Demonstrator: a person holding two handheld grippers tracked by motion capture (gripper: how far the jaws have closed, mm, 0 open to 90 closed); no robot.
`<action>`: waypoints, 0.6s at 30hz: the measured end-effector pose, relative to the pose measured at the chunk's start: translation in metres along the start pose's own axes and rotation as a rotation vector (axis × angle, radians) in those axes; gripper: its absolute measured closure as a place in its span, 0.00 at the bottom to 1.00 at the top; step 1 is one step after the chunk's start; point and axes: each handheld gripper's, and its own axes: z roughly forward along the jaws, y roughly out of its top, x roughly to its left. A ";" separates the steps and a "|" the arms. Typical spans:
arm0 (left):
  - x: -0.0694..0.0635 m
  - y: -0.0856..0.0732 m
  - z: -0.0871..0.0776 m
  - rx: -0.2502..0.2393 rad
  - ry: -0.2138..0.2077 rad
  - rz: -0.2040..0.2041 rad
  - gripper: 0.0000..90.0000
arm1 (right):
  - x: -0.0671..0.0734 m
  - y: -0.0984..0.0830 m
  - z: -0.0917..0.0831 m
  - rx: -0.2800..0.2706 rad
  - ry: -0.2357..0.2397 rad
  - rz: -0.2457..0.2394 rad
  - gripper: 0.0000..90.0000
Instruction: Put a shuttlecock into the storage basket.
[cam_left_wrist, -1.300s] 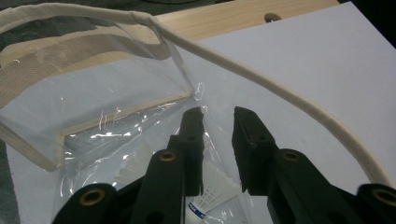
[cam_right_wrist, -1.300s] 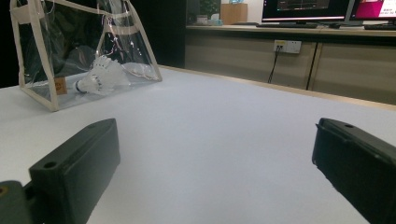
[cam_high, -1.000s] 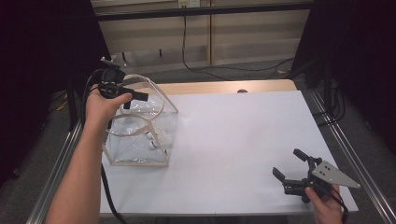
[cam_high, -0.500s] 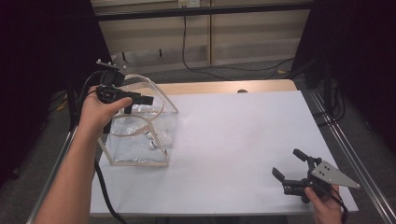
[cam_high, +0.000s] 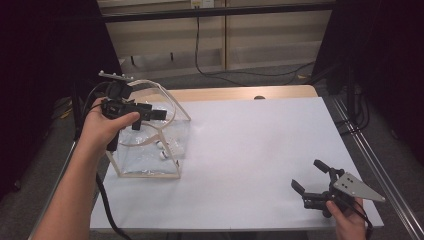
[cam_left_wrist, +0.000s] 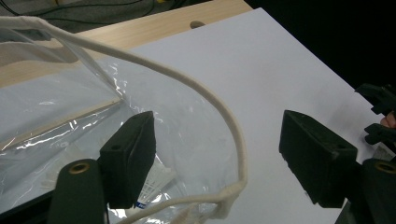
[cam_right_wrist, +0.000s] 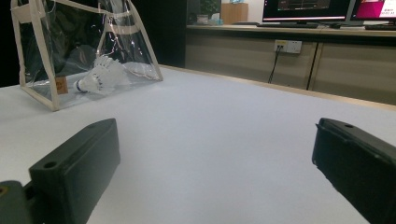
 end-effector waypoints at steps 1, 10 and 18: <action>0.000 -0.001 0.000 -0.003 -0.002 0.000 0.29 | 0.000 0.000 0.000 0.000 -0.001 0.001 0.01; -0.007 -0.006 0.000 0.016 -0.032 0.018 0.26 | 0.000 0.000 0.001 -0.001 -0.001 -0.003 0.01; -0.011 -0.012 -0.002 0.006 -0.054 0.040 0.22 | 0.000 0.000 0.000 0.000 -0.002 0.003 0.01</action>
